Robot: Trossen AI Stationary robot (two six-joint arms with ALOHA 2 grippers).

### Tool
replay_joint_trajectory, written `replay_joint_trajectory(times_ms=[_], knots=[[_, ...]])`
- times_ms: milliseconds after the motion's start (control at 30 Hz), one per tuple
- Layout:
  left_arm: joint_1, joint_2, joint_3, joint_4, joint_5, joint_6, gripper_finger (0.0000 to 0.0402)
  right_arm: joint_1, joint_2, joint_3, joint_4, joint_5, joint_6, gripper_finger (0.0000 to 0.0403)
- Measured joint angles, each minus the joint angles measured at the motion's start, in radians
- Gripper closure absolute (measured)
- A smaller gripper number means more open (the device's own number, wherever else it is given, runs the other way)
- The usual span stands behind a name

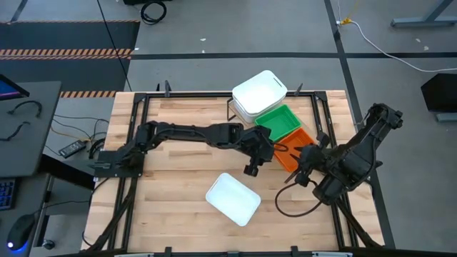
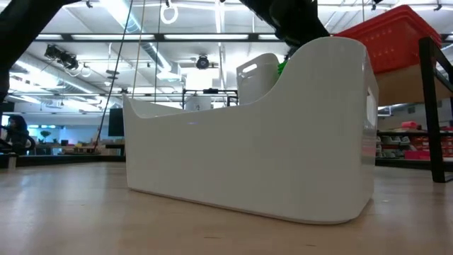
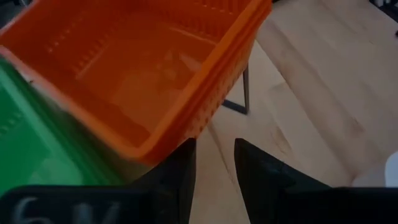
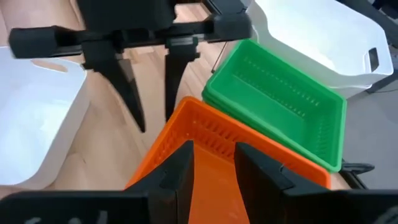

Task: Stack baskets on shelf by color
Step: Adjust the stacked of orange bins

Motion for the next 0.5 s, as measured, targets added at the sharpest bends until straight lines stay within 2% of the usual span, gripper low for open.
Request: replay_joint_trajectory(times_ms=[500], knots=[[0.004, 0.001, 0.0, 0.078, 0.0, 0.007, 0.0285, -0.013, 0.0, 0.0, 0.0, 0.002, -0.022, 0.0282]])
